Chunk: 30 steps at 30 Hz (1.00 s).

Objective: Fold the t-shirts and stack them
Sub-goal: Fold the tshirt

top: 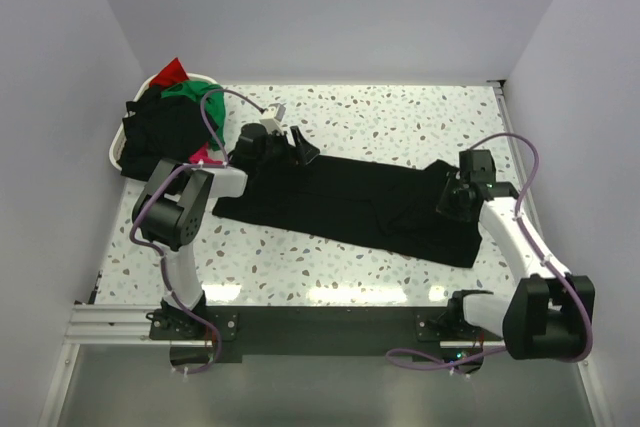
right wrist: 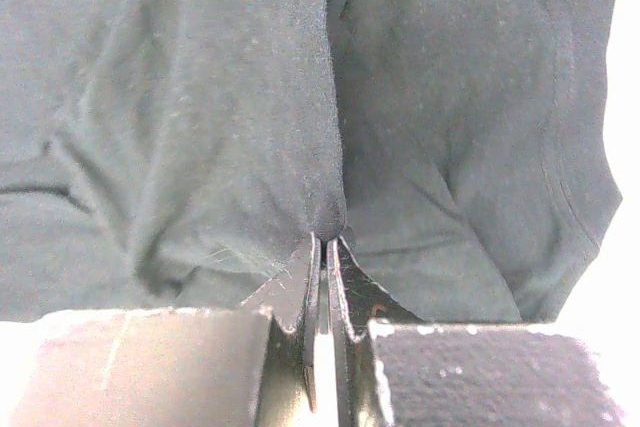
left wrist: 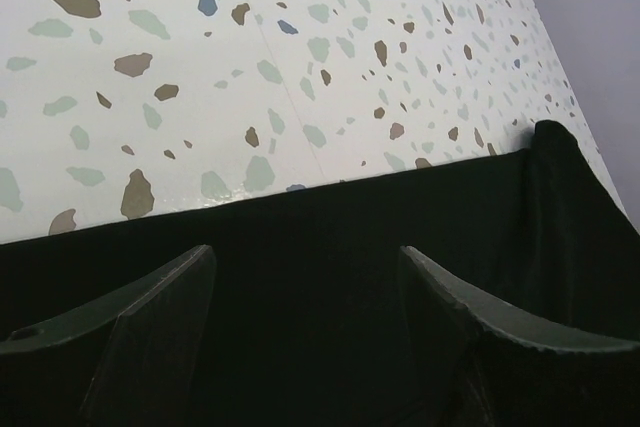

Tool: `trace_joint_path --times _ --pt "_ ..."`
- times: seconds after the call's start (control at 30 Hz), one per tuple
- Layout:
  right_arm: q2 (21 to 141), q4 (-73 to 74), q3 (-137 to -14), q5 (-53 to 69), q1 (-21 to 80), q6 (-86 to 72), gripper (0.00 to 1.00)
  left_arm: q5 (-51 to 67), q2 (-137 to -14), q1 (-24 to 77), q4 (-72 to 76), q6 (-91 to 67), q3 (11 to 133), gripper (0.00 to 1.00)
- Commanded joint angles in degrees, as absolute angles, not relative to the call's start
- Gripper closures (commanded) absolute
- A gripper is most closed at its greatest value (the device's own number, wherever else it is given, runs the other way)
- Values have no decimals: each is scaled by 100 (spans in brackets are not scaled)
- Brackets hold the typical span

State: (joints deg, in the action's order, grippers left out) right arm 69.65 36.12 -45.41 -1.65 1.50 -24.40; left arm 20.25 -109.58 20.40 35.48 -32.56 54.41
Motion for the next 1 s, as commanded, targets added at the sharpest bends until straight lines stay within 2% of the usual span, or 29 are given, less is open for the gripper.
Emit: trace_joint_path --times 0.0,0.73,0.9,0.97 --pt "6627 4051 -4579 -9 149 -2487 100 2100 -10758 2065 3744 -3270 5414 21" --pt "5572 4843 -4228 53 536 -3225 100 2329 -10556 2057 3322 -3094 5511 21" --pt "5590 4948 -4228 -122 764 -3410 98 2329 -10521 2048 3261 -3059 5511 21" --pt "5599 5053 -4289 -280 896 -3497 93 2347 -10521 2048 3261 -3059 5511 21"
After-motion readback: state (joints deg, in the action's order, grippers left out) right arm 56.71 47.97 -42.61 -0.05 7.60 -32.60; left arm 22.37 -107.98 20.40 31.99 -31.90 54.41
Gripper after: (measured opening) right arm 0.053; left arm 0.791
